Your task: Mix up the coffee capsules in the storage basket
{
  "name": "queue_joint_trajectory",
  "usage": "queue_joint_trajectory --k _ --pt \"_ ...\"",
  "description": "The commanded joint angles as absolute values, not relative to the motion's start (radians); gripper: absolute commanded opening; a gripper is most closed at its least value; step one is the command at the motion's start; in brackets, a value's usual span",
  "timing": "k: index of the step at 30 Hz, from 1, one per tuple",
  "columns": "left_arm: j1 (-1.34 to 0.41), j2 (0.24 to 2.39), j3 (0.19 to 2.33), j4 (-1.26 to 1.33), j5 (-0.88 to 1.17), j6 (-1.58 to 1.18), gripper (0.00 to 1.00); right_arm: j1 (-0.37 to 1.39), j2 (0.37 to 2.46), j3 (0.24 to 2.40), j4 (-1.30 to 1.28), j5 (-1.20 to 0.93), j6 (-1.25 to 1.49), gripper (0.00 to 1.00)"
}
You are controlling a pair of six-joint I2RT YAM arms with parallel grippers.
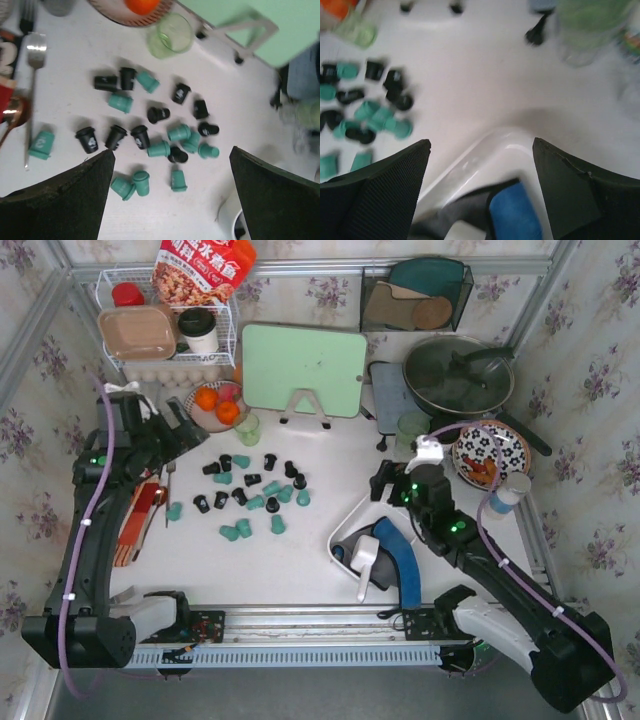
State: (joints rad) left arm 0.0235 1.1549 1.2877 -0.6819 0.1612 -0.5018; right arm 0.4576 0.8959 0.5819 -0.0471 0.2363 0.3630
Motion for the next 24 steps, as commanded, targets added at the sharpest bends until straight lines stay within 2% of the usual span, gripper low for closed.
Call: queue_joint_trajectory --k 1,5,8,16,20,24 --pt "-0.058 1.170 1.274 -0.666 0.250 -0.371 1.00 0.585 0.899 0.584 -0.198 0.214 0.437 0.91" --pt "-0.076 1.158 1.229 -0.633 0.314 -0.374 1.00 0.646 0.898 0.558 -0.263 0.147 0.536 0.90" --pt "-0.104 1.133 1.235 -0.656 0.238 -0.330 1.00 0.672 0.882 0.538 -0.309 0.125 0.584 0.99" --pt "-0.175 1.085 1.235 -0.690 0.116 -0.308 1.00 0.791 0.919 0.562 -0.510 0.191 0.685 0.99" --pt "-0.318 1.090 1.274 -0.771 -0.049 -0.267 1.00 0.820 0.932 0.566 -0.593 0.233 0.744 0.94" --pt "-0.330 1.092 1.277 -0.782 -0.061 -0.263 1.00 0.830 0.936 0.562 -0.608 0.218 0.780 0.83"
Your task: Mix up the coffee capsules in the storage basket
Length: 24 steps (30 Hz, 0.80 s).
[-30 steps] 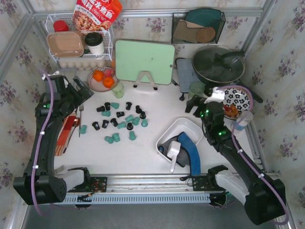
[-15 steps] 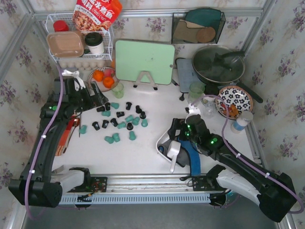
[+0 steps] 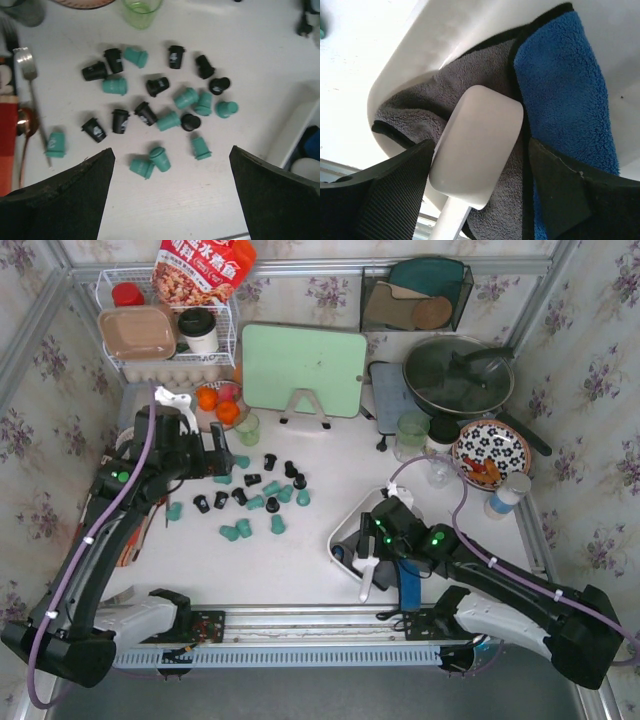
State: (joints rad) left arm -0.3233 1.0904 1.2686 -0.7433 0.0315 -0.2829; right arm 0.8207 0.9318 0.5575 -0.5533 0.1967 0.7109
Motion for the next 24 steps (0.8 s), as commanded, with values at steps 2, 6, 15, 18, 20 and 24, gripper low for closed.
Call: queue_joint_trajectory --k 2,6,15,18,20,24 --pt "-0.330 1.092 1.277 -0.782 -0.061 -0.263 1.00 0.833 0.941 0.563 -0.608 0.219 0.790 0.82" --pt "-0.564 1.118 1.320 -0.859 -0.287 -0.179 1.00 0.833 0.965 0.580 -0.591 0.206 0.803 0.76" --pt "-0.590 1.119 1.314 -0.865 -0.292 -0.172 1.00 0.844 1.010 0.630 -0.567 0.183 0.819 0.61" --pt "-0.592 1.113 1.312 -0.863 -0.289 -0.173 1.00 0.844 1.004 0.666 -0.582 0.191 0.813 0.56" --pt "-0.593 1.110 1.310 -0.859 -0.286 -0.174 1.00 0.843 1.001 0.698 -0.596 0.201 0.801 0.54" --pt "-0.596 1.103 1.306 -0.849 -0.259 -0.180 1.00 0.844 0.991 0.753 -0.610 0.215 0.773 0.45"
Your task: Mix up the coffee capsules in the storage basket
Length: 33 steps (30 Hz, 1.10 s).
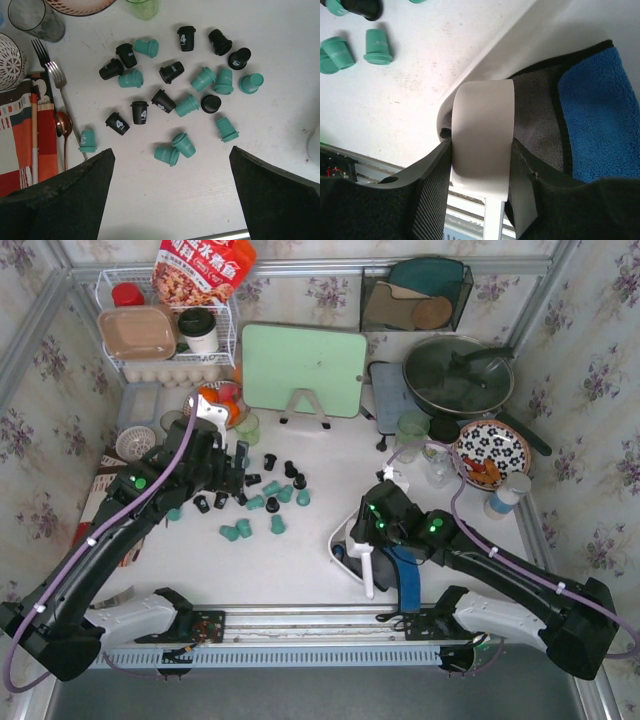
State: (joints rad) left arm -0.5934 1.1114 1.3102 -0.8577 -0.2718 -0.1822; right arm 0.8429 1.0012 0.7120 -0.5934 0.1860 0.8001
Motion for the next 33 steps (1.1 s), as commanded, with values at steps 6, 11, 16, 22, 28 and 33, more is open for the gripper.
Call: queue_joint_trajectory --k 6,11,16,22,28,33 --pt "-0.607 1.071 1.279 -0.788 -0.158 -0.198 1.00 0.844 0.983 0.843 -0.608 0.263 0.711 0.42" --pt "-0.624 1.051 1.210 -0.660 0.023 -0.238 1.00 0.843 0.956 0.887 -0.545 0.391 0.644 0.42" --pt "-0.735 1.048 1.102 -0.460 0.062 -0.254 0.90 0.844 0.898 0.859 -0.297 0.592 0.556 0.42" --pt "-0.907 1.121 1.090 -0.326 0.015 -0.180 0.87 0.844 0.819 0.739 0.074 0.700 0.468 0.41" --pt "-1.019 1.228 1.095 -0.190 0.007 -0.159 0.87 0.844 0.793 0.695 0.217 0.730 0.430 0.41" --pt "-1.060 1.317 1.113 -0.092 0.022 -0.164 0.87 0.844 0.764 0.668 0.255 0.710 0.447 0.41"
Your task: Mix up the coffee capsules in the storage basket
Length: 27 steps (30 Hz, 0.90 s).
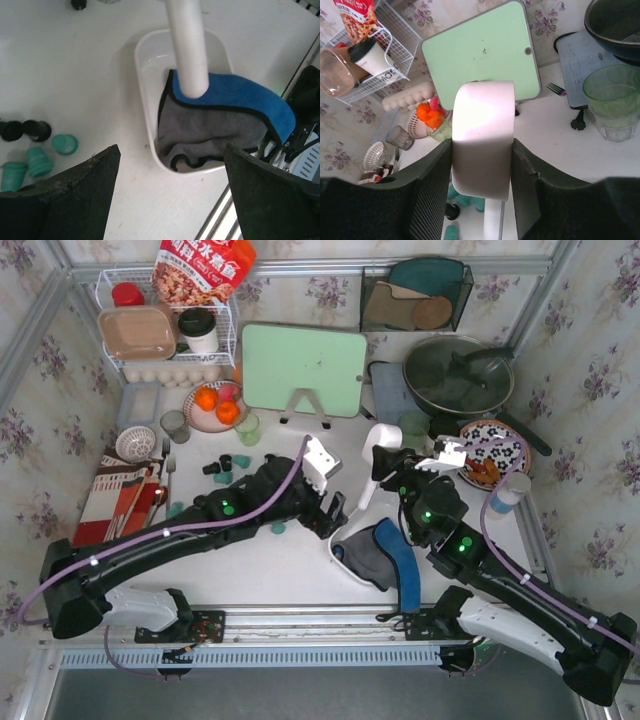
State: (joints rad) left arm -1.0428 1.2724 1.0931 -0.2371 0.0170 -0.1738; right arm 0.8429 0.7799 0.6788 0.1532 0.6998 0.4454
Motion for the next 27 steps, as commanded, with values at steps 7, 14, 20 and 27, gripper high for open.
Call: queue_joint_trajectory --k 7,14,20,27 --pt "-1.078 1.444 1.141 0.057 0.064 -0.173 0.71 0.844 0.733 0.651 0.236 0.667 0.512 0.41" --pt "-1.079 1.530 1.168 0.155 0.062 -0.171 0.63 0.844 0.695 0.634 0.207 0.640 0.569 0.41" --pt "-1.079 1.568 1.178 0.163 -0.002 -0.171 0.12 0.844 0.675 0.633 0.150 0.680 0.564 0.45" --pt "-1.005 1.627 1.292 -0.072 -0.072 -0.127 0.00 0.843 0.674 0.708 -0.053 0.832 0.471 0.75"
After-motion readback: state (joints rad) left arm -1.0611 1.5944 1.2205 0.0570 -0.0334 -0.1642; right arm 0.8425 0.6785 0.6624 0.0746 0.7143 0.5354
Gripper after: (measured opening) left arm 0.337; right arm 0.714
